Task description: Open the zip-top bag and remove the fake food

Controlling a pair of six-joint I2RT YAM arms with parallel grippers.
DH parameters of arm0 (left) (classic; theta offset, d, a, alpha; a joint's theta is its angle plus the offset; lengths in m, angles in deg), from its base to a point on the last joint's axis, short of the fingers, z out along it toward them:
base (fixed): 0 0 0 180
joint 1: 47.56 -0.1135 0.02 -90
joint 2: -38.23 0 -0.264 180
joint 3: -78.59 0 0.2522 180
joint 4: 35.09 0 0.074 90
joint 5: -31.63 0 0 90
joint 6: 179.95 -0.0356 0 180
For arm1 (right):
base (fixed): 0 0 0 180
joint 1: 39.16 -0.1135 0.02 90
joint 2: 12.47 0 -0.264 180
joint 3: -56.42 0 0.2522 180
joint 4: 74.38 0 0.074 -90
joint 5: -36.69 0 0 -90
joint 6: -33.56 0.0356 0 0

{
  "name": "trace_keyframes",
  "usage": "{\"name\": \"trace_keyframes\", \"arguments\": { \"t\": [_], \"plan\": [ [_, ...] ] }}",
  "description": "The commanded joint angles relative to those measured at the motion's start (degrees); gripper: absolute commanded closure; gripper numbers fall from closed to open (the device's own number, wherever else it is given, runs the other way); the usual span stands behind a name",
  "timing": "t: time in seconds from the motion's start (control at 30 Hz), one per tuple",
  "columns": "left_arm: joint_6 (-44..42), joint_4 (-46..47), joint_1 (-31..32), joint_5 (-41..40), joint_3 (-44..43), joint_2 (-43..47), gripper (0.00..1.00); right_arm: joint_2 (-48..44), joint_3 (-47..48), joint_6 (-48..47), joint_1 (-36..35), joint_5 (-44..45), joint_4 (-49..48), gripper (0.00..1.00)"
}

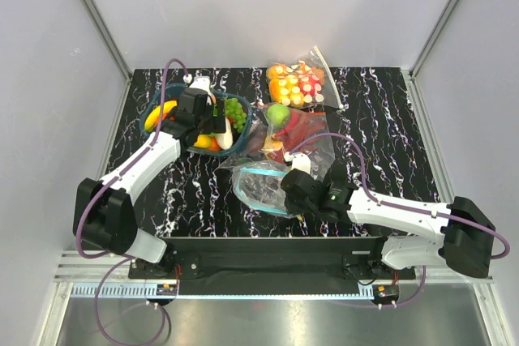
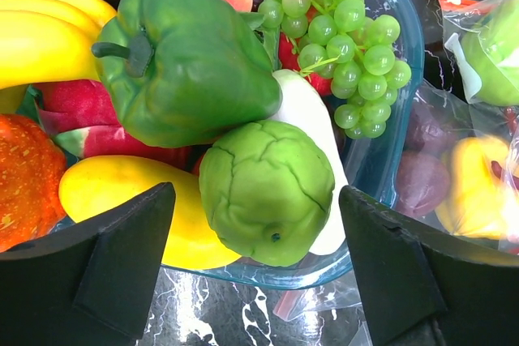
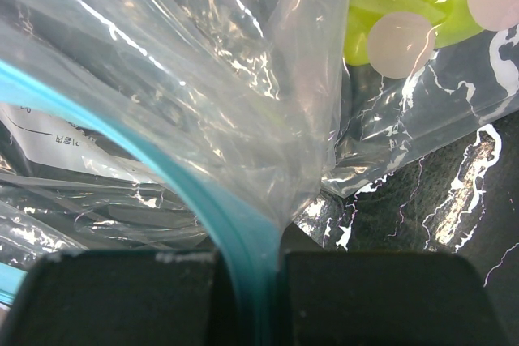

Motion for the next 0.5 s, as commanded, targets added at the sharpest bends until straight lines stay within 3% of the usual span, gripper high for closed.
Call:
{"name": "trace_keyframes", "arguments": {
  "t": [0.0, 0.47],
  "plan": [
    [0.1, 1.5, 0.1, -1.6, -1.8, 1.2, 0.12, -0.2, -0.1, 0.1, 0.2, 1.3, -1.5, 1.0],
    [-0.7, 0.6, 1.4, 0.3, -0.4, 7.1, 0.01, -1.0, 0.4, -0.5, 0.2, 2.6, -0.1, 0.98]
  ]
}}
